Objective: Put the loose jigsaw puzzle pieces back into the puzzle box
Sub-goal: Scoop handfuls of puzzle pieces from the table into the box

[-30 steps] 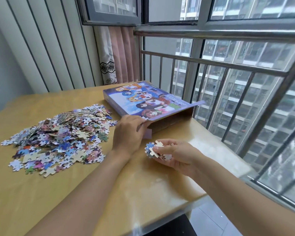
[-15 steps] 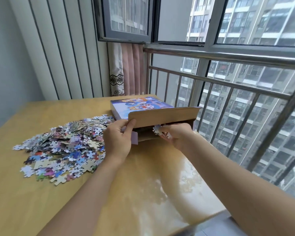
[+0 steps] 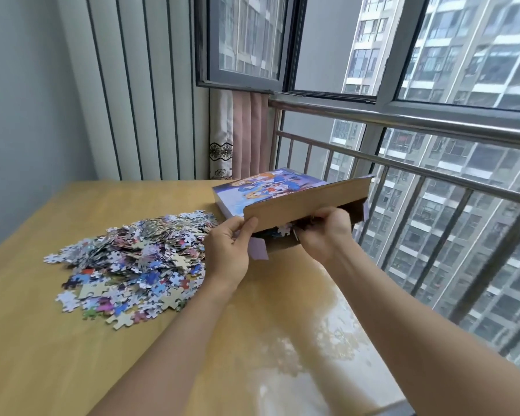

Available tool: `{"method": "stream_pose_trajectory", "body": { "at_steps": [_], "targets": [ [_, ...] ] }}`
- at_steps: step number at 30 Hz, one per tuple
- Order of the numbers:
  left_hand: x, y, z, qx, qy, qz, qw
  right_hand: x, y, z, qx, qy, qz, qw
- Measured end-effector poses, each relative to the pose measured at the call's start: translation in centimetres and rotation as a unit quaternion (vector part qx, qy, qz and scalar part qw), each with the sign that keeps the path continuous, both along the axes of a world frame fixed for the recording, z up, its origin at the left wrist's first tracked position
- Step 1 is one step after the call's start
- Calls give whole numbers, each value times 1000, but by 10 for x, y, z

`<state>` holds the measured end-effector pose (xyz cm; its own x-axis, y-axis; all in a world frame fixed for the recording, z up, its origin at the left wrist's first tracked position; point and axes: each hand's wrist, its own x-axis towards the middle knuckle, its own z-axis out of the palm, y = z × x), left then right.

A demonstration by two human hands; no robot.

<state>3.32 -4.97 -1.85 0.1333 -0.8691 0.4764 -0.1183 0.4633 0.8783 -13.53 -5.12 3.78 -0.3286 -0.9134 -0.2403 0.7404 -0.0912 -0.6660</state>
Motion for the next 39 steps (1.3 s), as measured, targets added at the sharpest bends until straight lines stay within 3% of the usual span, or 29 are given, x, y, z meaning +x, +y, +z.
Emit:
{"method": "stream_pose_trajectory", "body": {
  "at_steps": [4,10,12,14,16,19,22,25,30,34,39],
  "targets": [
    [1,0,-1,20,15,-6,1000,-5,8,-4,-18,0,16,1000],
    [1,-2,-1,14,18,-6,1000,-21,12,-19,31,213,93,972],
    [0,-1,-2,15,12,-12,1000,-27,11,-26,36,381,112,917],
    [-1,-2,-3,16,15,-16,1000,-32,11,-34,27,556,122,822],
    [-2,-4,-5,15,21,-19,999,-35,10,-40,9,664,102,741],
    [-3,-4,-4,17,21,-18,999,-32,12,-43,-20,756,44,653],
    [-2,-4,-4,17,19,-20,999,-27,22,-50,-116,811,-37,572],
    [-2,-5,-6,14,12,-19,1000,-25,19,-61,-166,843,-24,511],
    [-5,-3,-6,12,4,-30,999,-14,2,-63,-73,867,88,485],
    [-5,-4,-9,12,-9,-32,999,-14,5,-61,-78,838,149,519],
    [-3,-5,-7,8,10,-28,1000,-19,46,-63,-189,822,41,536]
  ]
}}
